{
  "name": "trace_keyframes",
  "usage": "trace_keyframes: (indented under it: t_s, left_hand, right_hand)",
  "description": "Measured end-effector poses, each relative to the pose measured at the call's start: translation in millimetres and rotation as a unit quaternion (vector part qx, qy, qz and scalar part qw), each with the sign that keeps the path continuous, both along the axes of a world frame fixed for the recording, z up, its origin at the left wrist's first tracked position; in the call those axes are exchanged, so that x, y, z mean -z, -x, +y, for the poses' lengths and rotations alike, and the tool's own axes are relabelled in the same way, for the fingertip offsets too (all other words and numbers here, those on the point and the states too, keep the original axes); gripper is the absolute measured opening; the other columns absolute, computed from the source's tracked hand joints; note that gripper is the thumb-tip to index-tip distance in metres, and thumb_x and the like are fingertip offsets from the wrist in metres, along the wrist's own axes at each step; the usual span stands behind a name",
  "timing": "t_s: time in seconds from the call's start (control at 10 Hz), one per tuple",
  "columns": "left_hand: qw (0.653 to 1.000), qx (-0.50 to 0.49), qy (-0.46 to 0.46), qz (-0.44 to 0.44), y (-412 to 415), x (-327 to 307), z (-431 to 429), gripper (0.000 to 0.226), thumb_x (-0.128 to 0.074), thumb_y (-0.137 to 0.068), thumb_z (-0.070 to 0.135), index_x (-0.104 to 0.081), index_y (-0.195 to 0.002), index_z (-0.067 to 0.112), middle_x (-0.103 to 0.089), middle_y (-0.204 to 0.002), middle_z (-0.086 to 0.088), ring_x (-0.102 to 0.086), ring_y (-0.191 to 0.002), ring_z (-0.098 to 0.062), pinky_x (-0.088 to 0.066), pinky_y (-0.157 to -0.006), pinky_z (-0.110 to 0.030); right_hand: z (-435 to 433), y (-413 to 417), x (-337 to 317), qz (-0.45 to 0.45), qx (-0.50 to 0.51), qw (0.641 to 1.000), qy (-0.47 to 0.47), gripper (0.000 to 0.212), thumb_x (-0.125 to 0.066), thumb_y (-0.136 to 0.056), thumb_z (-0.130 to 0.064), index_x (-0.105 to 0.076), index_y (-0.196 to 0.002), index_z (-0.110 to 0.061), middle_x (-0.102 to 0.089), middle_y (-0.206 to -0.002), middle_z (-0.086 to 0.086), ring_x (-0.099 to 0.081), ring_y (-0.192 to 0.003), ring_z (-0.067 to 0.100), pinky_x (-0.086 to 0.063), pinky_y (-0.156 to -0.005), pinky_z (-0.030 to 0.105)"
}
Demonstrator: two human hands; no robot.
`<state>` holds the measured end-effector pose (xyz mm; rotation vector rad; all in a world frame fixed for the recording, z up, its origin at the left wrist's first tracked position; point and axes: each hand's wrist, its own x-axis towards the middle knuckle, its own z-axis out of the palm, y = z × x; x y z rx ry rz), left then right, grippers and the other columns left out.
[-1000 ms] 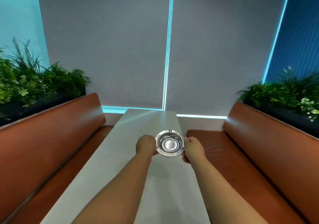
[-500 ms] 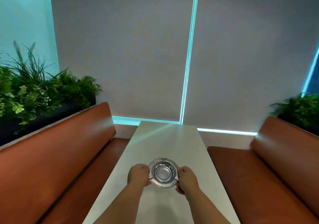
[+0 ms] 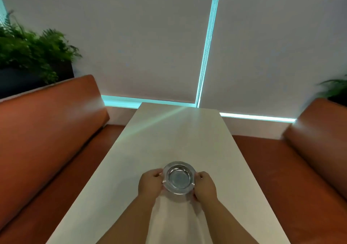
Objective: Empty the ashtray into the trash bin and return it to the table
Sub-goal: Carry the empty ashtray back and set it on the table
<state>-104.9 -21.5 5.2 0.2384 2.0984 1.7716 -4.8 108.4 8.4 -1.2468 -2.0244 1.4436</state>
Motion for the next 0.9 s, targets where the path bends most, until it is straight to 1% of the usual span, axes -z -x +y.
trace_keyframes:
  t_s: [0.1, 0.2, 0.3, 0.4, 0.5, 0.6, 0.7, 0.8, 0.9]
  left_hand:
    - [0.999, 0.003, 0.003, 0.036, 5.7, 21.1, 11.4, 0.018, -0.062, -0.083, 0.009, -0.077, -0.091, 0.014, -0.074, -0.077, -0.002, -0.065, -0.064, -0.015, -0.054, -0.067, -0.033]
    - [0.998, -0.01, 0.006, 0.054, 14.2, 26.4, 20.5, 0.021, -0.06, -0.086, 0.01, -0.073, -0.102, 0.011, -0.071, -0.085, 0.0, -0.062, -0.065, -0.007, -0.049, -0.058, -0.017]
    - [0.997, -0.018, 0.03, 0.066, 17.1, 29.4, 24.2, 0.024, -0.06, -0.087, 0.012, -0.07, -0.109, 0.009, -0.072, -0.101, -0.004, -0.063, -0.072, -0.009, -0.048, -0.067, -0.019]
    - [0.993, -0.008, 0.067, 0.099, 15.8, 31.8, 26.3, 0.027, -0.057, -0.089, 0.014, -0.068, -0.113, 0.011, -0.073, -0.105, -0.006, -0.063, -0.075, -0.01, -0.046, -0.076, -0.025]
    - [0.986, 0.03, 0.106, 0.125, 13.8, 33.9, 29.3, 0.03, -0.051, -0.092, 0.017, -0.065, -0.119, 0.013, -0.074, -0.103, -0.013, -0.068, -0.093, -0.025, -0.051, -0.087, -0.033]
    - [0.977, 0.04, 0.133, 0.158, 12.8, 35.8, 30.5, 0.029, -0.047, -0.094, 0.018, -0.068, -0.114, 0.014, -0.073, -0.093, -0.011, -0.067, -0.088, -0.024, -0.047, -0.074, -0.027]
    - [0.968, 0.033, 0.155, 0.195, 7.7, 34.0, 30.3, 0.028, -0.045, -0.095, 0.019, -0.069, -0.105, 0.011, -0.067, -0.087, -0.008, -0.065, -0.086, -0.025, -0.043, -0.067, -0.026]
    - [0.97, 0.014, 0.145, 0.195, 3.2, 34.8, 29.0, 0.04, -0.045, -0.095, 0.022, -0.049, -0.134, 0.012, -0.057, -0.116, -0.011, -0.057, -0.11, -0.028, -0.045, -0.094, -0.034]
    - [0.975, -0.025, 0.097, 0.198, -6.8, 34.7, 22.6, 0.054, -0.049, -0.093, 0.027, -0.033, -0.143, 0.014, -0.048, -0.129, -0.011, -0.055, -0.111, -0.027, -0.044, -0.1, -0.036]
  right_hand:
    - [6.6, 6.6, 18.1, 0.012, 0.002, 1.0, -0.006, 0.024, -0.039, -0.096, -0.025, -0.055, -0.09, -0.008, -0.065, -0.069, 0.017, -0.056, -0.038, 0.02, -0.044, -0.035, 0.025]
    - [12.8, 13.4, 24.2, 0.03, 0.015, 0.999, -0.01, 0.021, -0.039, -0.097, -0.025, -0.053, -0.089, -0.012, -0.064, -0.071, 0.014, -0.053, -0.031, 0.013, -0.04, -0.03, 0.021]
    - [15.0, 17.0, 26.6, 0.028, 0.01, 1.0, -0.009, 0.019, -0.041, -0.096, -0.022, -0.052, -0.082, -0.015, -0.061, -0.066, 0.012, -0.05, -0.026, 0.01, -0.04, -0.03, 0.02]
    - [19.9, 20.3, 27.4, 0.028, 0.025, 0.999, -0.002, 0.024, -0.042, -0.097, -0.023, -0.055, -0.081, -0.01, -0.059, -0.06, 0.011, -0.048, -0.024, 0.01, -0.038, -0.027, 0.018]
    - [20.9, 22.8, 28.5, 0.004, 0.042, 0.999, -0.015, 0.026, -0.043, -0.097, -0.024, -0.059, -0.085, -0.007, -0.065, -0.071, 0.014, -0.062, -0.046, 0.022, -0.046, -0.034, 0.025]
    - [18.8, 26.6, 29.6, -0.005, 0.062, 0.997, -0.048, 0.026, -0.045, -0.096, -0.02, -0.064, -0.088, -0.005, -0.068, -0.085, 0.014, -0.065, -0.074, 0.031, -0.058, -0.066, 0.042]
    - [15.5, 28.1, 29.8, -0.013, 0.076, 0.995, -0.062, 0.029, -0.044, -0.096, -0.02, -0.062, -0.104, 0.0, -0.068, -0.1, 0.016, -0.059, -0.079, 0.026, -0.053, -0.075, 0.039]
    - [12.8, 26.7, 27.7, -0.029, 0.096, 0.993, -0.058, 0.049, -0.041, -0.098, -0.037, -0.045, -0.134, -0.004, -0.056, -0.129, 0.02, -0.057, -0.11, 0.036, -0.047, -0.087, 0.041]
    - [6.6, 20.0, 28.0, 0.001, 0.137, 0.99, -0.041, 0.056, -0.041, -0.096, -0.045, -0.038, -0.139, -0.009, -0.05, -0.136, 0.02, -0.054, -0.117, 0.038, -0.047, -0.092, 0.046]
